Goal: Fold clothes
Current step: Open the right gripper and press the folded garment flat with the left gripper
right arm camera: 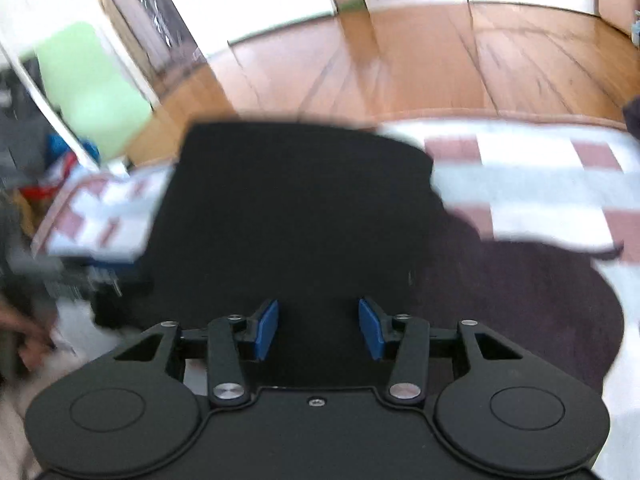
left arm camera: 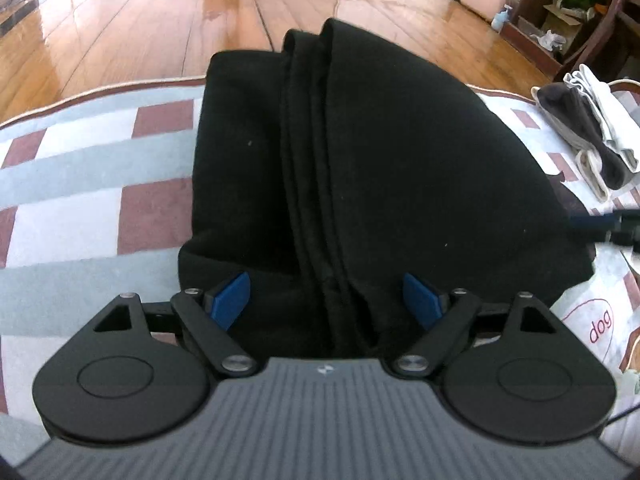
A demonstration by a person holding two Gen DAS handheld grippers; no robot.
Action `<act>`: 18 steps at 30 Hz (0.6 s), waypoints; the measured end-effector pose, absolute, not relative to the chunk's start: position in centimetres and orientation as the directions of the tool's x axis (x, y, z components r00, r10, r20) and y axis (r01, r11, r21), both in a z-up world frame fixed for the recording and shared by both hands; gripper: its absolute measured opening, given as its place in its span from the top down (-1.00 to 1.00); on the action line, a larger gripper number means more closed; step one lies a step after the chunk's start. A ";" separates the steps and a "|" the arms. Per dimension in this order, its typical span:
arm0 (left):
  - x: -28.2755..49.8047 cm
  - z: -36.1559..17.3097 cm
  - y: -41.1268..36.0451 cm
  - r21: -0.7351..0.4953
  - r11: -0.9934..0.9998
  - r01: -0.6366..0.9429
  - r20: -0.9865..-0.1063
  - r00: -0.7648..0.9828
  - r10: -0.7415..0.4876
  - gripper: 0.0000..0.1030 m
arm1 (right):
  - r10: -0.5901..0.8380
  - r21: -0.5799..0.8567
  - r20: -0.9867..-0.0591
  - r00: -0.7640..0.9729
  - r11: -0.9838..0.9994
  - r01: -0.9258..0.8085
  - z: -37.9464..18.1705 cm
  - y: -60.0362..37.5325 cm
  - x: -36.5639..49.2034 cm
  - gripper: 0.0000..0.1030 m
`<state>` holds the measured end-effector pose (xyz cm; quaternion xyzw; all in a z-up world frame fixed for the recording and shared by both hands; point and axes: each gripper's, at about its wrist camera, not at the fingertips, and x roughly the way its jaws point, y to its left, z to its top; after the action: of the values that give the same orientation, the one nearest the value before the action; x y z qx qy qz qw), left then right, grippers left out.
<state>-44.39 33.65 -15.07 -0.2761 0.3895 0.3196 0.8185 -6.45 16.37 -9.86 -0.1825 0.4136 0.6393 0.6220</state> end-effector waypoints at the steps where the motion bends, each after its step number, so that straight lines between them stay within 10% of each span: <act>1: -44.4 -15.2 33.6 -0.186 0.640 -0.745 -0.826 0.472 0.309 -0.64 | 0.632 0.269 -0.760 -0.155 0.087 -0.959 -10.4 16.2 -7.4 -0.03; 6: -44.1 -15.2 33.0 -0.101 0.667 -0.738 -0.850 0.412 0.328 -0.64 | 0.593 0.174 -0.794 -0.134 0.010 -0.985 -11.8 16.2 -9.3 -0.09; 18: -43.2 -8.6 37.3 -0.408 0.752 -0.518 -0.572 0.787 0.232 -0.53 | 0.685 0.285 -0.686 -0.247 -0.060 -0.957 -5.2 21.3 -6.2 -0.04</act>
<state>-43.20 37.32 -8.65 -0.2842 0.2518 0.2078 0.9015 -6.21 21.31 -5.18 -0.1891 0.3598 0.7029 0.5837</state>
